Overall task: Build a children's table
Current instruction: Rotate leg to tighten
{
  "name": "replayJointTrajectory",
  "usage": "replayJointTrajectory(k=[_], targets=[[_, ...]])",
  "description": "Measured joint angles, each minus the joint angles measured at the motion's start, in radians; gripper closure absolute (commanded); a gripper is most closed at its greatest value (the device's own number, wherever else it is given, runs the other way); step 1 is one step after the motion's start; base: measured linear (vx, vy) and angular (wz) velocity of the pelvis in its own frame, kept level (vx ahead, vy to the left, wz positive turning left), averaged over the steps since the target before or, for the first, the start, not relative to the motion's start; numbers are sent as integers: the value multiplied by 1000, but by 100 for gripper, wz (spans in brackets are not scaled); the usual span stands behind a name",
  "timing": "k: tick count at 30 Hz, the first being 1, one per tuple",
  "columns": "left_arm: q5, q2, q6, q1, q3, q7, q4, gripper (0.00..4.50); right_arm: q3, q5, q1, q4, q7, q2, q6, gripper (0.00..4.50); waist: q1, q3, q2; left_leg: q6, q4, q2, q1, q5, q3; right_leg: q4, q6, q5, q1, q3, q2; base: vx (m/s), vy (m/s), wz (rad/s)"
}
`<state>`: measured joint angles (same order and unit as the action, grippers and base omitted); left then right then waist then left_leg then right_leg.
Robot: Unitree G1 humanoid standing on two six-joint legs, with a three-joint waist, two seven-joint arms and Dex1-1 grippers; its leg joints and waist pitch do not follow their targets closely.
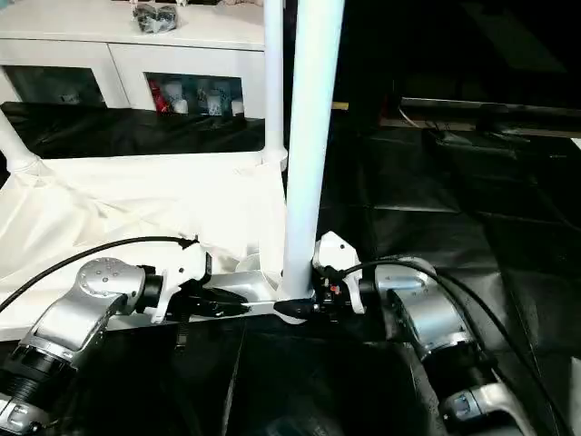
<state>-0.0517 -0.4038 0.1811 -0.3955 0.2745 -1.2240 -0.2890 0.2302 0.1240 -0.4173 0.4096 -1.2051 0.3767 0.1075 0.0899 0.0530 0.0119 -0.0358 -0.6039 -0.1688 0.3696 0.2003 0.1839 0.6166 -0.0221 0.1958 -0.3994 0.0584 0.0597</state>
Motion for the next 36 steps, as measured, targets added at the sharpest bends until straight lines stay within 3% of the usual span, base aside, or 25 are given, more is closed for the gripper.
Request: replayJointTrajectory(k=[6, 11, 16, 18, 24, 26, 31, 36], targets=[[73, 80, -7, -30, -5, 174, -47, 450, -78, -30, 7, 42, 259, -86, 20, 178, -8, 0, 0, -5, 0, 0, -2, 2, 0, 0, -1, -1, 2, 0, 0, 0, 0, 0], [128, 168, 50, -76, -17, 349, -102, 450, -141, -80, -53, 122, 575, -223, 65, 178, -28, -1, -1, -9, 1, -1, -4, 0, 0, 0, -3, -2, 3, 2, 0, 0, 0, 0], [165, 244, 88, -106, -16, 467, -132, 450, -181, -109, -86, 166, 767, -287, 70, 178, -28, -3, 2, -9, 1, -1, -3, 0, 0, -1, -3, -3, 4, 2, 0, 0, 0, 0], [164, 244, 88, -106, -16, 466, -131, 450, -182, -112, -85, 168, 768, -289, 59, 123, -28, -4, 3, -9, 1, -1, -3, 0, 0, -1, -3, -3, 3, 3, 0, 0, 0, 0], [162, 222, 76, -98, -17, 427, -116, 450, -184, -97, -83, 164, 705, -282, 58, 74, -31, -4, 3, -9, 1, -2, -1, 0, 0, -1, -3, -2, 2, 4, 0, 0, 0, 0], [152, 199, 71, -76, -15, 384, -86, 450, -157, -97, -68, 150, 627, -251, 39, 56, -31, -4, 3, -9, 2, -3, -1, 0, 0, -2, -3, -2, 2, 5, 0, 0, 0, 0], [117, 136, 33, -40, 0, 282, -46, 450, -91, -84, -39, 102, 415, -151, 1, 56, -25, -4, 4, -9, 2, -3, -1, 0, 0, -2, -3, -2, 2, 5, 0, 0, 0, 0], [80, 89, 30, -30, 1, 182, -30, 450, -66, -50, -20, 71, 247, -88, -6, 56, -22, -4, 4, -9, 2, -4, -1, 0, 0, -1, -3, -2, 3, 5, 0, 0, 0, 0]])
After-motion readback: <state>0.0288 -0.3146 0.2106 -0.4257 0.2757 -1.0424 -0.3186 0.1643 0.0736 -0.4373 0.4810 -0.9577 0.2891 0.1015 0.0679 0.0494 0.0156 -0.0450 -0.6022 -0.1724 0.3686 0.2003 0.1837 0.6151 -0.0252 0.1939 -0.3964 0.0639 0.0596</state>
